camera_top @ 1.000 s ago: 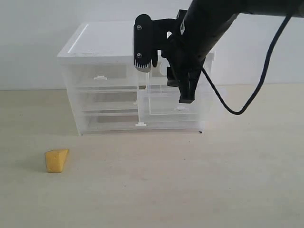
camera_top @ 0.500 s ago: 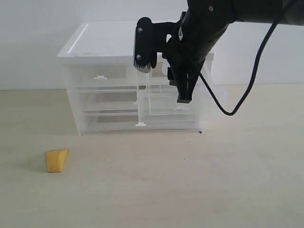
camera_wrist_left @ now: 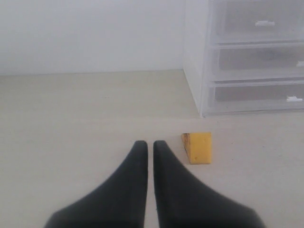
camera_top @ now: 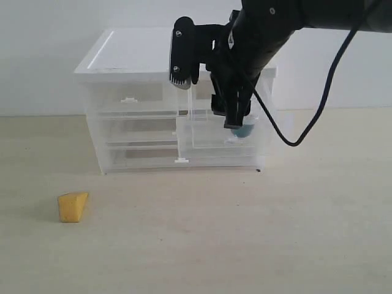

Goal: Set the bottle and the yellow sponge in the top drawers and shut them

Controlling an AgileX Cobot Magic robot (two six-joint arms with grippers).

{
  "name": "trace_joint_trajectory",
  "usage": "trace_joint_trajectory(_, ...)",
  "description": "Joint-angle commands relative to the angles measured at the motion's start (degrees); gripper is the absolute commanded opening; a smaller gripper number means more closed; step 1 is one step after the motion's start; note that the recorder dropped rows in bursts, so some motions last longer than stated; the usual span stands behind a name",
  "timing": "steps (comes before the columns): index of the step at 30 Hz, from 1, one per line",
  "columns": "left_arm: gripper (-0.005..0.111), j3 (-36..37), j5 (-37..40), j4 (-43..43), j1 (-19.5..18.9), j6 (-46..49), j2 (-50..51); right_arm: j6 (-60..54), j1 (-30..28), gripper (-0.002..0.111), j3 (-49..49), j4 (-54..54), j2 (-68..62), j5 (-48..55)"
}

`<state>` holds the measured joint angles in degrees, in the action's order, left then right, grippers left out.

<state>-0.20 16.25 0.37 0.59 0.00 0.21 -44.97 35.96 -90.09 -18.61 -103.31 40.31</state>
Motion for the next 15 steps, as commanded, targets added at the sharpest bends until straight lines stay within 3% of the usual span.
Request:
trace_joint_trajectory(1, 0.004, 0.20, -0.37, 0.09, -0.07, 0.00, -0.21, 2.48, -0.06, 0.069, -0.31, -1.28, 0.26, -3.08)
trace_joint_trajectory(6, 0.004, 0.20, -0.15, 0.09, -0.07, 0.00, -0.21, 10.94, -0.06, 0.069, -0.31, -3.98, 2.17, -5.33)
trace_joint_trajectory(12, 0.004, 0.20, -0.15, 0.09, -0.07, 0.00, -0.21, 27.95, -0.06, 0.068, -0.31, -10.48, 6.94, -0.30)
trace_joint_trajectory(15, 0.004, 0.20, -0.15, 0.09, -0.07, 0.00, -0.21, 32.95, -0.06, 0.054, -0.31, -11.00, 9.03, 2.80)
